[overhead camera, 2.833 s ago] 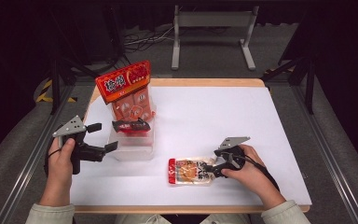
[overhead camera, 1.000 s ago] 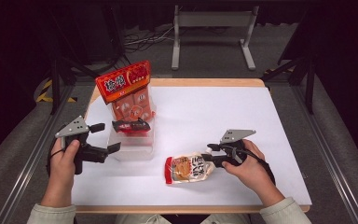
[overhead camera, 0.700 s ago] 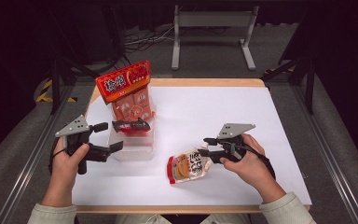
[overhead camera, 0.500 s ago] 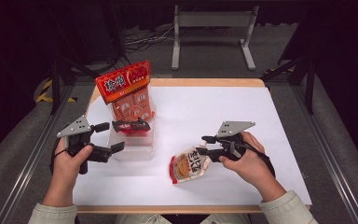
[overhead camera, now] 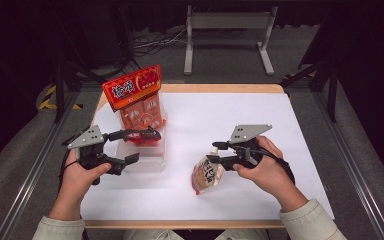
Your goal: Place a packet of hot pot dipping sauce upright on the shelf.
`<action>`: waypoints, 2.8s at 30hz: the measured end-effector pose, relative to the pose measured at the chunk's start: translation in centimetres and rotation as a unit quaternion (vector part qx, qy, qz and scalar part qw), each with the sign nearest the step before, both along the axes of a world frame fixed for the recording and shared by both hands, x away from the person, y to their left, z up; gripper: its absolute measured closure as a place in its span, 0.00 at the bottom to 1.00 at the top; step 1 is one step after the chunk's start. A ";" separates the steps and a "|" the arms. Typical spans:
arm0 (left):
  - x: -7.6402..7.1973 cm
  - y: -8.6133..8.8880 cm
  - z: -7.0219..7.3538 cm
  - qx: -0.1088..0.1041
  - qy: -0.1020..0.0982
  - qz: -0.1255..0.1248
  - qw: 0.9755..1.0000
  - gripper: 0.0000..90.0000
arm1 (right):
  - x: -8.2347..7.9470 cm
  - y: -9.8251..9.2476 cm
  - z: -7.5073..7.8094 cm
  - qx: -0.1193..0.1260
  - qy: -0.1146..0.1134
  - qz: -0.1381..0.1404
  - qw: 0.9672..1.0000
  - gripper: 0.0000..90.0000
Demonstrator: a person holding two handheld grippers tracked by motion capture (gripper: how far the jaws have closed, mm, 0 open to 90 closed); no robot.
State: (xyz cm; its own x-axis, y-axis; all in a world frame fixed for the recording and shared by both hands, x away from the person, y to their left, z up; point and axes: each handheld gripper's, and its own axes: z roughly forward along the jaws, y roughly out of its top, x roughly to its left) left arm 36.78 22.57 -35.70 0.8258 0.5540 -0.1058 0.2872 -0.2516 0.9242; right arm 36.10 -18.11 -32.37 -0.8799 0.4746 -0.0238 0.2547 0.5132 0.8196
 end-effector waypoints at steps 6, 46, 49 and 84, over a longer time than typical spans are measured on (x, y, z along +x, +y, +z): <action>0.0 -1.3 -0.1 0.011 -0.013 -0.023 1.000 0.04 | 0.0 0.1 1.0 0.000 -0.007 0.007 1.000 0.61; -0.2 -9.5 -1.8 0.027 -0.015 -0.128 0.991 0.07 | 0.5 2.6 4.3 0.000 -0.032 0.073 0.997 0.85; -0.2 -10.1 -1.7 0.026 -0.018 -0.135 0.990 0.11 | 0.4 2.8 4.7 0.003 -0.034 0.080 0.996 0.85; -0.2 -12.5 -0.6 0.001 -0.038 -0.209 0.977 0.97 | 0.0 5.6 5.1 0.041 -0.039 0.131 0.990 0.85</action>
State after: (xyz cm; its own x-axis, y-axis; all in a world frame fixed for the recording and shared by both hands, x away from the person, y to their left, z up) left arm 36.58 10.04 -36.25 0.9854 0.1666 -0.0349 0.0898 -0.3351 0.9379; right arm 36.08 -12.49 -27.26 -0.9702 0.2329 -0.0668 0.0563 0.4848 0.8728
